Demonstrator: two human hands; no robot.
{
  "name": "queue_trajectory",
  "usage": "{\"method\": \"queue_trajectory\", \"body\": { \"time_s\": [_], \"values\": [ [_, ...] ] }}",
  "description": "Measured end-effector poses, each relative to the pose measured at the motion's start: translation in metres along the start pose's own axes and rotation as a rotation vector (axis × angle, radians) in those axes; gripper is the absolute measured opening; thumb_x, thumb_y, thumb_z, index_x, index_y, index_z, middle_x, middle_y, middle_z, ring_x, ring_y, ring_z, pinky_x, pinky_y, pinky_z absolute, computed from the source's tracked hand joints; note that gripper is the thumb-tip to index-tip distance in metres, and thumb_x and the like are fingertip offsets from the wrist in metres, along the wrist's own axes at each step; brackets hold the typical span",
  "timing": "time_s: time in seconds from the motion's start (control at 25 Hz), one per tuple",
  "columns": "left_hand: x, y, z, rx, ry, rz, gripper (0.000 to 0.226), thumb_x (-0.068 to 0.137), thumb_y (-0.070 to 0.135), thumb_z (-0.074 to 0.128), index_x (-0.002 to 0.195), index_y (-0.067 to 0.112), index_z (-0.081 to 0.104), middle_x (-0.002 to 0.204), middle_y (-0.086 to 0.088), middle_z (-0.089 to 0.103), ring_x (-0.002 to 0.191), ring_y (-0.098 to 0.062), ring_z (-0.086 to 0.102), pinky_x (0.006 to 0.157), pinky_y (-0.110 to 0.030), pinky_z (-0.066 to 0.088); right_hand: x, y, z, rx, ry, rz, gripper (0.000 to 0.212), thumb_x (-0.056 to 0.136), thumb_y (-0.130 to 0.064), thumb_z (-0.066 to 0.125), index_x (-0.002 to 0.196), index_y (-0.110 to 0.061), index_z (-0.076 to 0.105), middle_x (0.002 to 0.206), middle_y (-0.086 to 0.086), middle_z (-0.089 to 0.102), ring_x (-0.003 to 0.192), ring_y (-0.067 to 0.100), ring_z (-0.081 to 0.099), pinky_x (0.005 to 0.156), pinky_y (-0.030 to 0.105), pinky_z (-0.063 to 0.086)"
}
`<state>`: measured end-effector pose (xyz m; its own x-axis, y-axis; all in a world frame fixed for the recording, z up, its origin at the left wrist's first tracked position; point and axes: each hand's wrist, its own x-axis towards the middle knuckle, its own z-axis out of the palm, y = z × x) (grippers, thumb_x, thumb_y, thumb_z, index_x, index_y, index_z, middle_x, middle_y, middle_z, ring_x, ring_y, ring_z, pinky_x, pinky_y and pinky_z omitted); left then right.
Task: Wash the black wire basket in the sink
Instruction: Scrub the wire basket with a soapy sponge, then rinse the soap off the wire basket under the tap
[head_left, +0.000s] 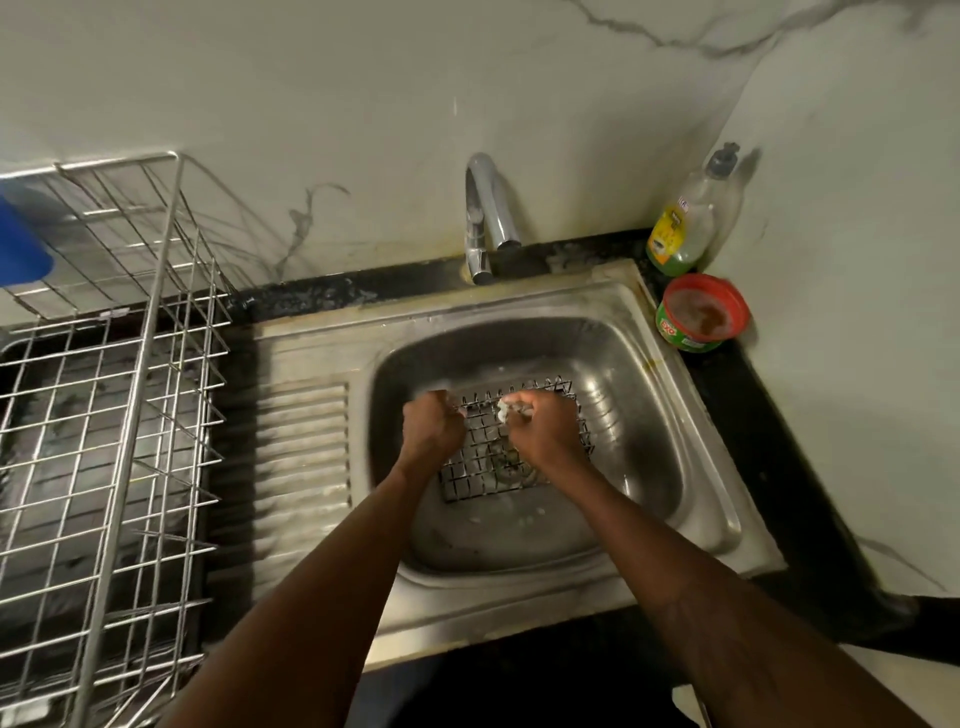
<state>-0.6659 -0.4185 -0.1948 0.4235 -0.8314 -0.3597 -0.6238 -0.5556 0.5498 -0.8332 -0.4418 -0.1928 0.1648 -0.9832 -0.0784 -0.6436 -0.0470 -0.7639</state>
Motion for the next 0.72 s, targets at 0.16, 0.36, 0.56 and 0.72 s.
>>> {"method": "queue_trajectory", "body": {
  "time_s": [0.16,0.36,0.56,0.72],
  "values": [
    [-0.012,0.035,-0.004,-0.009,0.022,0.098,0.021,0.087,0.011,0.055,0.087,0.012,0.076,0.09,-0.004,0.076,0.09,-0.023,0.068,0.076,-0.022,0.046,0.001,-0.001,-0.024,0.078,0.059,0.04,0.017,0.087,-0.014,0.078,0.102,-0.007,0.079,0.095,0.008,0.079,0.085,0.013,0.073,0.077,0.017,0.057],
    [-0.015,0.099,0.01,-0.175,-0.088,0.124,0.014,0.087,0.011,0.066,0.089,0.018,0.078,0.093,-0.002,0.078,0.087,-0.015,0.07,0.087,-0.033,0.059,0.013,0.003,-0.086,0.084,0.242,0.09,0.011,0.085,-0.01,0.072,0.091,-0.011,0.081,0.088,0.004,0.079,0.08,0.012,0.071,0.079,0.022,0.055],
    [-0.014,0.195,0.035,-0.265,-0.1,0.185,0.012,0.084,0.023,0.072,0.095,0.019,0.078,0.099,-0.004,0.078,0.098,-0.023,0.073,0.093,-0.036,0.058,0.04,0.009,-0.153,0.133,0.467,0.099,0.012,0.083,-0.001,0.069,0.093,-0.002,0.076,0.087,0.004,0.073,0.076,0.012,0.061,0.065,-0.003,0.033],
    [-0.014,0.249,0.054,-0.244,-0.152,0.247,0.017,0.082,0.023,0.068,0.092,0.02,0.081,0.094,-0.008,0.078,0.094,-0.031,0.074,0.089,-0.039,0.059,0.064,0.032,-0.186,0.152,0.517,0.134,0.02,0.084,-0.009,0.071,0.102,-0.006,0.077,0.097,0.01,0.076,0.089,0.023,0.07,0.08,0.015,0.045]
  ]
}}
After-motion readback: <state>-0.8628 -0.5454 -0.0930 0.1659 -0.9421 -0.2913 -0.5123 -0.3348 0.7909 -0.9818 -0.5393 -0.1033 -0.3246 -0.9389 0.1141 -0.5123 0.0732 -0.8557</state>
